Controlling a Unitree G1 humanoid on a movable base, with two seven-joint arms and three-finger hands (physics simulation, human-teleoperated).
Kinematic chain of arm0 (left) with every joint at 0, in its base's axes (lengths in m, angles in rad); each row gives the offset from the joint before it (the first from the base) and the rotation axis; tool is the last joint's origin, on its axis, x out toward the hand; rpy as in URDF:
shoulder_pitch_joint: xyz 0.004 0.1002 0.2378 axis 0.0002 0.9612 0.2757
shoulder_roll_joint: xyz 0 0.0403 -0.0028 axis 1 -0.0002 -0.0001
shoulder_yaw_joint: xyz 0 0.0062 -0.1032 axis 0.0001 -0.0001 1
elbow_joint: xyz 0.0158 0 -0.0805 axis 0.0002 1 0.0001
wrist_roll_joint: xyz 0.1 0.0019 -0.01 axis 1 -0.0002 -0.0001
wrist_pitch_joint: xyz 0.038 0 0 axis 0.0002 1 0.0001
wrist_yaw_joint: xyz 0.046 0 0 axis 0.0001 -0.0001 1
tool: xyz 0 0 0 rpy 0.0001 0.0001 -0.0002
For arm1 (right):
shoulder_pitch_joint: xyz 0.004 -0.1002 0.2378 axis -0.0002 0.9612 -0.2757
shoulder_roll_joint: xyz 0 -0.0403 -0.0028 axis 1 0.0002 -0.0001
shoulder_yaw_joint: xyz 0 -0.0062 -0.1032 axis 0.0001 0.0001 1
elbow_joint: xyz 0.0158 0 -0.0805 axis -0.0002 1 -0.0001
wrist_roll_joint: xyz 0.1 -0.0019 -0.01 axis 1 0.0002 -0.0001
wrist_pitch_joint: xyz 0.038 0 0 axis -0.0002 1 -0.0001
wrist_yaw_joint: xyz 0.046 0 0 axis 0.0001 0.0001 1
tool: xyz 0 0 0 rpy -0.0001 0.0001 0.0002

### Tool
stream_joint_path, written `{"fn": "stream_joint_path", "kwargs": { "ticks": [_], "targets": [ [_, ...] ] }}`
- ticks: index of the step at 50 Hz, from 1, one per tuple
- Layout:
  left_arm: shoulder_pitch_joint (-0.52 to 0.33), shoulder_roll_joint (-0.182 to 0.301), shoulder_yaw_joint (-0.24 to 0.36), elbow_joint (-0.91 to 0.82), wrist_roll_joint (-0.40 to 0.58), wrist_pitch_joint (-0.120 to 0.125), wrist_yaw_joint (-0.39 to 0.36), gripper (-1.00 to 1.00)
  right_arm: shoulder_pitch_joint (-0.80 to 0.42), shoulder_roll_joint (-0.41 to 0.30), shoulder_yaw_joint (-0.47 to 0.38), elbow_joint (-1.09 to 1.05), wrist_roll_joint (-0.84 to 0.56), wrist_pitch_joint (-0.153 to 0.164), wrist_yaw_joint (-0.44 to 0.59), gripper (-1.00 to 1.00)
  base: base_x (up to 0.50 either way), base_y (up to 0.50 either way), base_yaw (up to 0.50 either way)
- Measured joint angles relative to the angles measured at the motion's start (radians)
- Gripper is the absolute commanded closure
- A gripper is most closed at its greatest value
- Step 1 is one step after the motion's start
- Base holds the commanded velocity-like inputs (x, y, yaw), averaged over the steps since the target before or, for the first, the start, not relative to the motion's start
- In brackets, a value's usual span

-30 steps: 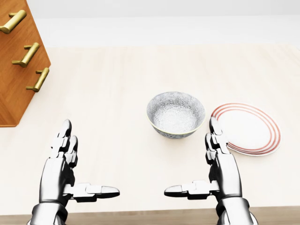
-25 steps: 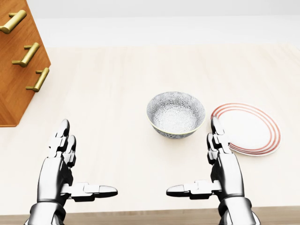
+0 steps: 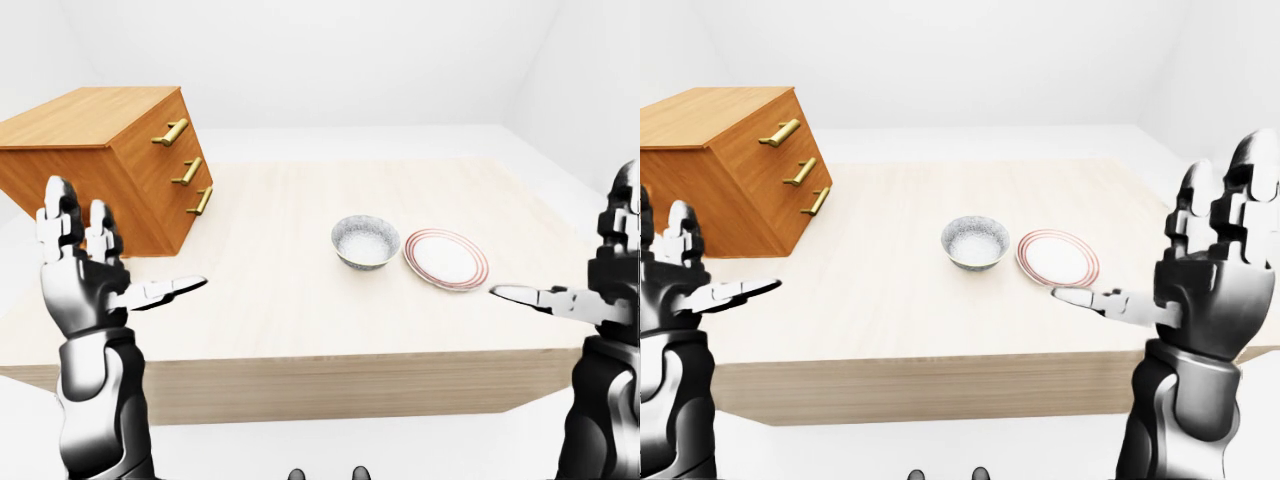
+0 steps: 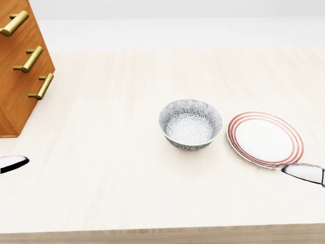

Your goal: Put the bowl on top of the cabinet.

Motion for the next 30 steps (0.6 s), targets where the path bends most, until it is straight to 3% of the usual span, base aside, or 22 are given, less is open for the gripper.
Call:
{"fn": "stream_joint_path", "kwargs": {
  "ticks": [4,13,24,30],
  "targets": [
    [-0.012,0.043,0.091,-0.070,-0.075,0.000,0.026,-1.00,-0.010,-0.044,-0.138,-0.114,0.087,0.000,-0.015,-1.00,0.00,0.00,0.00],
    [-0.021,0.120,0.244,-0.179,-0.224,0.000,0.115,-1.00,0.080,-0.246,-0.393,-0.251,0.438,0.000,-0.226,-1.00,0.00,0.00,0.00],
    [-0.020,0.166,0.317,-0.222,-0.306,0.000,0.176,-1.00,0.123,-0.328,-0.497,-0.313,0.591,0.000,-0.324,-1.00,0.00,0.00,0.00],
    [-0.018,0.180,0.338,-0.237,-0.330,0.000,0.194,-1.00,0.137,-0.348,-0.521,-0.328,0.627,0.000,-0.346,-1.00,0.42,0.00,0.00]
  ]
}}
